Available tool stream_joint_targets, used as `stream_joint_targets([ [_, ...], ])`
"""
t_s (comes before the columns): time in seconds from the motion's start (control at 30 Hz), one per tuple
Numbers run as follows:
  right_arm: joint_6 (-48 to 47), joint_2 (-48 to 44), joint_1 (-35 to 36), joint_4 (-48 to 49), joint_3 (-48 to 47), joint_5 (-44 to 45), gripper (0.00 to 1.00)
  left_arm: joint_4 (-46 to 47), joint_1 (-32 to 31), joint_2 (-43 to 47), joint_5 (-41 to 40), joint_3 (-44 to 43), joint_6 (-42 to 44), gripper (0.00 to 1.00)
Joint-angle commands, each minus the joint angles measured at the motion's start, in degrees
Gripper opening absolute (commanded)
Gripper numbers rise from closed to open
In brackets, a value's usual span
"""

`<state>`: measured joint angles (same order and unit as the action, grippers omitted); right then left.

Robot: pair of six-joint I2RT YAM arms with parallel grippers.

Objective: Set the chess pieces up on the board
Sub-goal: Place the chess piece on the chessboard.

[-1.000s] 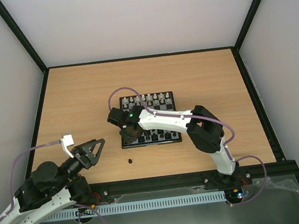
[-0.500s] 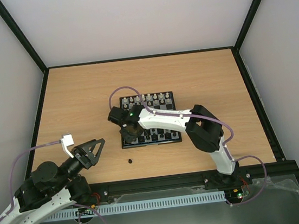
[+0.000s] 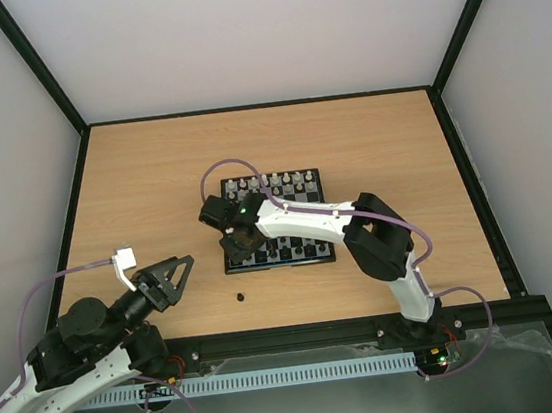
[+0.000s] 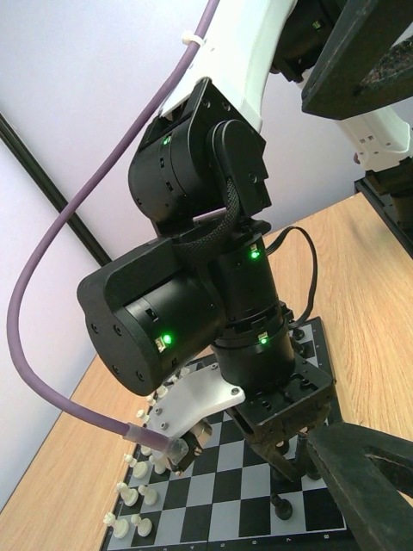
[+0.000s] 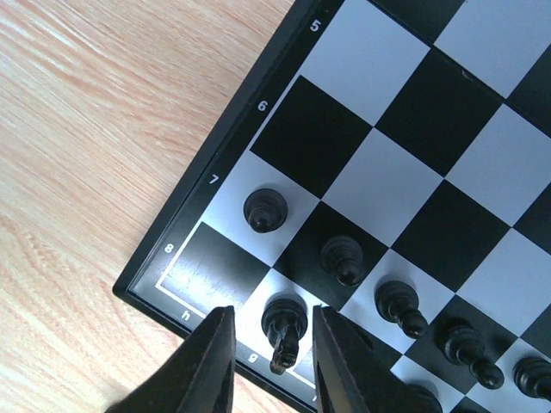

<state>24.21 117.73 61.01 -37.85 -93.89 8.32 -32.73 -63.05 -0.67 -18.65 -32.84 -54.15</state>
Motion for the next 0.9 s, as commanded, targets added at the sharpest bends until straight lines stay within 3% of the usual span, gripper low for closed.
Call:
stream_joint_targets([
  [0.0, -0.66, -4.2, -0.27, -0.83, 1.41, -1.15, 0.28, 0.04, 0.01, 0.94, -0.32, -1.0, 0.89, 0.99],
  [0.17, -0.16, -9.97, -0.25, -0.38, 4.43, -1.66, 0.36, 0.05, -0.03, 0.78, -0.5, -0.95, 0.93, 0.99],
  [0.43, 2.41, -26.22, -0.3, 4.06, 17.85, -1.0, 0.64, -0.26, 0.01, -4.09, 0.59, -1.89, 1.12, 0.99],
  [0.63, 4.33, -34.11, -0.47, 6.77, 25.65, -1.02, 0.7, 0.01, 0.02, -13.62, 2.64, -2.98, 2.3, 0.99],
  [0.87, 6.81, -42.9, -0.59, 8.97, 34.23, -1.31, 0.72, -4.7, 0.0, -31.38, 5.73, -6.26, 2.99, 0.99],
])
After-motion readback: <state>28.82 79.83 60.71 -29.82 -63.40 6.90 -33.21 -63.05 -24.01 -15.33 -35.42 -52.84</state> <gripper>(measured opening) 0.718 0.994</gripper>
